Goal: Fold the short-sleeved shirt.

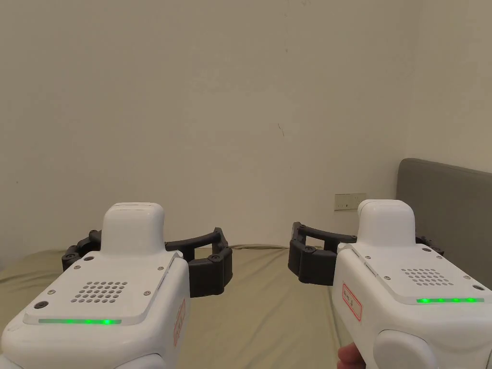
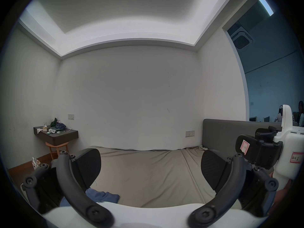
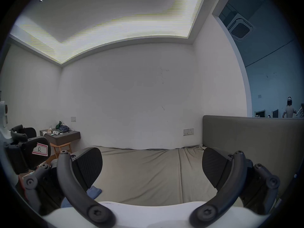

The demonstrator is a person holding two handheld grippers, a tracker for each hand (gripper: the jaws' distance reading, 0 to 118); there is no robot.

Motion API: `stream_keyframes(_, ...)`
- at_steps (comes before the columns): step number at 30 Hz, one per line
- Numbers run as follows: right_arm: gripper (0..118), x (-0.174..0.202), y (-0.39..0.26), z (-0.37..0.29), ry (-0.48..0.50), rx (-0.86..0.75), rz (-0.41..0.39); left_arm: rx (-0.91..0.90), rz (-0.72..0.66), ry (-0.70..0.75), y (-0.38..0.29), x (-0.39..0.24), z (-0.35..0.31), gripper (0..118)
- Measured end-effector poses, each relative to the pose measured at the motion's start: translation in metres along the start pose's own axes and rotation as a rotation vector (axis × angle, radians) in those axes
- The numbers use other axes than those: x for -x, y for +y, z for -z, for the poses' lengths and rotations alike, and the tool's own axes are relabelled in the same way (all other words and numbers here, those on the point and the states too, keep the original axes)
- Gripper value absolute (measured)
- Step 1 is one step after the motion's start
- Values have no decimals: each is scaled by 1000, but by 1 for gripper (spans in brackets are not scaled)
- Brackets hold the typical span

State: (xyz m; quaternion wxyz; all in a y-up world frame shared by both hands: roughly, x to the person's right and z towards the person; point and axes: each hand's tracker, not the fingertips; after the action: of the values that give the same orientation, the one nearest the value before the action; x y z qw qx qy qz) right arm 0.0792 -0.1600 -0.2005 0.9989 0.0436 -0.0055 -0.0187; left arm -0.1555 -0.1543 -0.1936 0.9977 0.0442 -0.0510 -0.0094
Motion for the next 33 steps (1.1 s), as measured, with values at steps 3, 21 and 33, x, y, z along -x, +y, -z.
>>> stream_keyframes(3,118,1,0,0,-3,-4,-10,2,-3,-5,2,3,-2,118)
stream_keyframes(21,118,-3,0,4,1,15,32,16,-47,-35,2,0,-2,118)
stream_keyframes(33,118,-2,0,4,4,18,28,18,-47,-36,3,9,0,118)
